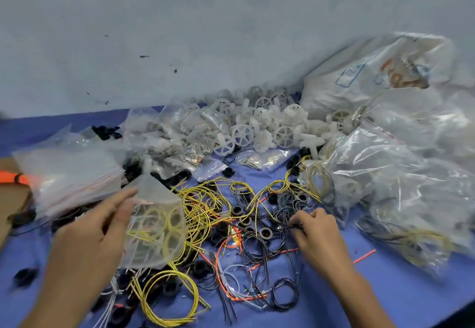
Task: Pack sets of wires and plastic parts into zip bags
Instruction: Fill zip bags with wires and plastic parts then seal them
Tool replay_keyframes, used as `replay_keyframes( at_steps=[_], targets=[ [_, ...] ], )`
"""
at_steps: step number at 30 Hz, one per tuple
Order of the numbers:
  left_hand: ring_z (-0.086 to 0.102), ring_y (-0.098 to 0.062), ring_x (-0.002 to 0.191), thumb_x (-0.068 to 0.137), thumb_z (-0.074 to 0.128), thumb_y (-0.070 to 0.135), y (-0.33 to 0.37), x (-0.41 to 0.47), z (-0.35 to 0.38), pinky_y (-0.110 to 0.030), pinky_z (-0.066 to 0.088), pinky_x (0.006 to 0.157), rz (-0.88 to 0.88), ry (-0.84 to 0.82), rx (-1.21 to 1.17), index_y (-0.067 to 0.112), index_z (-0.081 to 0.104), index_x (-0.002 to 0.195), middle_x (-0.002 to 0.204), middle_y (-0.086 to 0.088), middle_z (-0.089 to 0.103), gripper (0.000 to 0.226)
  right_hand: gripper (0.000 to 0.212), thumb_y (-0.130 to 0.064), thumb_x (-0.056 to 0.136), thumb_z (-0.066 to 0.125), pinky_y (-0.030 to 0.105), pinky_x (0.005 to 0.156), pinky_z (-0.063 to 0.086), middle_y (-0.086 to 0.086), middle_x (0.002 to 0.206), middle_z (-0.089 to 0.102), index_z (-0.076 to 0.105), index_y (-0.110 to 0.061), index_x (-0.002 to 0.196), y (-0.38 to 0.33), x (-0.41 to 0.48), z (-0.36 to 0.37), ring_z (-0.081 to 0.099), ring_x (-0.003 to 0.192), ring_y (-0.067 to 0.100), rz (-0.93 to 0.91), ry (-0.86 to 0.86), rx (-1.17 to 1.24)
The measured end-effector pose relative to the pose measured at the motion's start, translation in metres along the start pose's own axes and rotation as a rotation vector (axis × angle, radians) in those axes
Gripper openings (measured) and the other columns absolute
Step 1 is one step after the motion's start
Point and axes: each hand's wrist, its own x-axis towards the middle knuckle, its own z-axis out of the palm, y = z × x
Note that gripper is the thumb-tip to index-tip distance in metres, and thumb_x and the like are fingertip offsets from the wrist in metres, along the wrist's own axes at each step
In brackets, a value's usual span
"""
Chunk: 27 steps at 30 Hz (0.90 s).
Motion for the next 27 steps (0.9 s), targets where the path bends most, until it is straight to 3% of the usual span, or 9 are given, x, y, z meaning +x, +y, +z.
replay_keyframes(
  at_steps=[3, 6, 9, 12, 16, 19, 23, 25, 27],
  targets=[
    [0.058, -0.013, 0.048, 0.092, 0.048, 0.063, 0.010, -0.020, 0.013, -0.038, 0.052, 0.050, 0.022, 0.020, 0.037, 0.070, 0.052, 0.115, 0.056, 0.007, 0.062, 0.024, 0.010, -0.022, 0.085, 0.071, 0.031, 0.076, 0.036, -0.006, 0.084, 0.049, 0.073, -0.028, 0.093, -0.001, 0.000, -0.011, 0.052, 0.093, 0.025, 0.001, 0.169, 0.242],
    [0.057, -0.016, 0.051, 0.085, 0.050, 0.055, 0.019, -0.027, 0.019, -0.037, 0.052, 0.054, 0.006, 0.033, 0.012, 0.061, 0.057, 0.118, 0.059, 0.008, 0.062, 0.034, 0.012, -0.026, 0.088, 0.069, 0.029, 0.082, 0.040, -0.001, 0.097, 0.057, 0.074, -0.032, 0.098, -0.006, 0.003, -0.026, 0.056, 0.093, 0.018, 0.031, 0.281, 0.411],
    [0.052, -0.016, 0.050, 0.084, 0.049, 0.057, 0.023, -0.027, 0.021, -0.034, 0.047, 0.052, -0.009, 0.028, 0.025, 0.057, 0.058, 0.121, 0.052, 0.010, 0.052, 0.038, 0.012, -0.032, 0.092, 0.064, 0.023, 0.071, 0.045, -0.009, 0.089, 0.065, 0.068, -0.043, 0.090, -0.019, 0.002, -0.044, 0.061, 0.080, 0.007, 0.059, 0.389, 0.625],
    [0.047, -0.018, 0.052, 0.085, 0.049, 0.058, 0.027, -0.025, 0.023, -0.032, 0.040, 0.052, -0.013, 0.048, 0.016, 0.051, 0.062, 0.119, 0.053, 0.014, 0.051, 0.038, 0.008, -0.034, 0.096, 0.061, 0.019, 0.065, 0.047, -0.009, 0.082, 0.072, 0.068, -0.032, 0.093, -0.038, -0.008, -0.058, 0.062, 0.071, 0.007, 0.042, 0.418, 0.919],
    [0.062, -0.030, 0.067, 0.092, 0.044, 0.065, 0.032, -0.024, 0.029, -0.038, 0.047, 0.060, -0.017, 0.031, 0.010, 0.046, 0.063, 0.123, 0.061, 0.005, 0.058, 0.040, 0.011, -0.027, 0.094, 0.061, 0.015, 0.054, 0.040, 0.004, 0.072, 0.069, 0.071, -0.024, 0.095, -0.064, -0.035, -0.054, 0.052, 0.058, 0.005, -0.068, 0.152, 1.155],
    [0.065, -0.032, 0.073, 0.095, 0.035, 0.064, 0.036, -0.028, 0.031, -0.038, 0.047, 0.062, 0.013, 0.007, 0.023, 0.045, 0.061, 0.127, 0.072, -0.003, 0.069, 0.045, 0.010, -0.032, 0.091, 0.064, 0.019, 0.054, 0.040, 0.002, 0.066, 0.065, 0.071, -0.036, 0.096, -0.085, -0.054, -0.032, 0.049, 0.055, 0.003, -0.157, -0.094, 0.926],
    [0.067, -0.021, 0.082, 0.096, 0.023, 0.067, 0.039, -0.049, 0.038, -0.032, 0.047, 0.063, 0.125, -0.054, 0.123, 0.053, 0.046, 0.134, 0.089, 0.007, 0.074, 0.047, 0.020, -0.055, 0.086, 0.053, 0.025, 0.060, 0.046, -0.020, 0.061, 0.060, 0.060, -0.054, 0.104, -0.120, -0.057, -0.012, 0.050, 0.054, 0.004, -0.265, -0.264, 0.491],
    [0.067, -0.015, 0.090, 0.095, 0.014, 0.069, 0.040, -0.056, 0.042, -0.030, 0.050, 0.067, 0.162, -0.107, 0.182, 0.058, 0.035, 0.138, 0.102, 0.012, 0.073, 0.049, 0.017, -0.038, 0.089, 0.053, 0.034, 0.057, 0.054, -0.005, 0.061, 0.066, 0.069, -0.038, 0.092, -0.143, -0.056, -0.008, 0.057, 0.052, 0.012, -0.242, -0.395, 0.633],
    [0.070, -0.014, 0.078, 0.095, 0.028, 0.060, 0.042, -0.060, 0.040, -0.027, 0.052, 0.055, 0.227, -0.146, 0.199, 0.054, 0.051, 0.131, 0.093, 0.012, 0.074, 0.043, 0.023, -0.009, 0.091, 0.049, 0.042, 0.061, 0.057, 0.009, 0.066, 0.066, 0.065, -0.018, 0.077, -0.163, -0.055, 0.004, 0.061, 0.058, 0.017, -0.193, -0.449, 0.834]
  ],
)
